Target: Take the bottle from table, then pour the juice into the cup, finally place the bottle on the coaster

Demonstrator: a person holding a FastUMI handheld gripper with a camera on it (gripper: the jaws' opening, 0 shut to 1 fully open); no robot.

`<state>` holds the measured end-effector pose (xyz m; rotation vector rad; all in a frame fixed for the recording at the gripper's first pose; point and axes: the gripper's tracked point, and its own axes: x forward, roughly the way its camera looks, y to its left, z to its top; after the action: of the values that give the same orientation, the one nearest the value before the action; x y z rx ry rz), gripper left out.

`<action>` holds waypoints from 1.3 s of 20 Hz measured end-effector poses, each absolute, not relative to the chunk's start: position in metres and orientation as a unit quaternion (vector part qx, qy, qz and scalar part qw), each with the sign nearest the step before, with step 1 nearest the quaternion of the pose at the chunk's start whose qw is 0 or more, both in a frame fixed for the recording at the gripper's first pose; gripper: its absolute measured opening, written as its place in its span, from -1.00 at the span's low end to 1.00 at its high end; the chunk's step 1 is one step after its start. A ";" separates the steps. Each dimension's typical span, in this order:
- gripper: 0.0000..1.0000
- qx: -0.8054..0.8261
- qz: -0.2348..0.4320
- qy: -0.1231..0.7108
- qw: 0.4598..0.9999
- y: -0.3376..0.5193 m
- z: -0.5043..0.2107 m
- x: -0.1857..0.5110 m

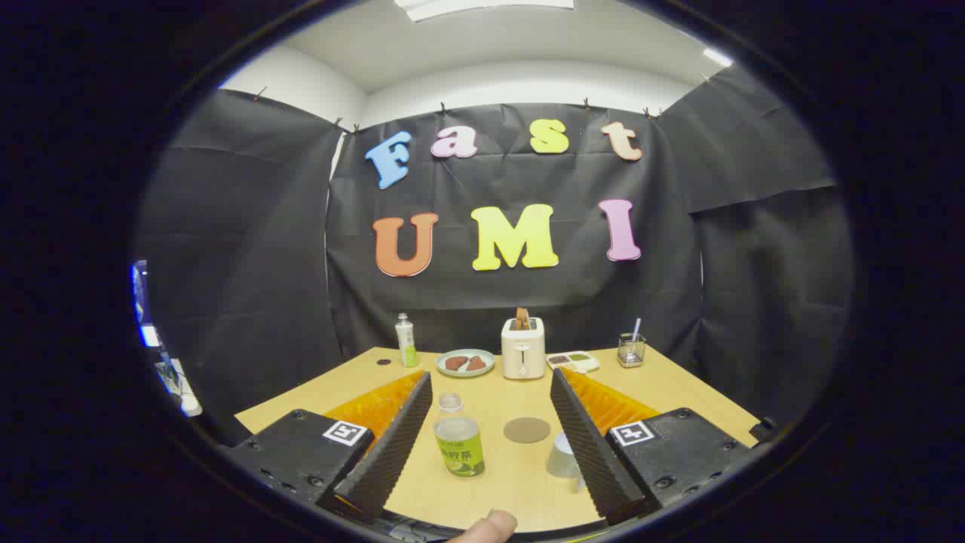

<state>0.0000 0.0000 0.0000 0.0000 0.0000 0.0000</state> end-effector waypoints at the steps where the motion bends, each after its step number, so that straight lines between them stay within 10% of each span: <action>1: 1.00 -0.003 0.001 -0.002 1.000 0.002 0.001 0.000; 26: 1.00 -0.015 -0.023 0.041 0.999 0.040 -0.083 0.072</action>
<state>0.0723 0.0398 -0.0830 -0.0298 0.0819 -0.0467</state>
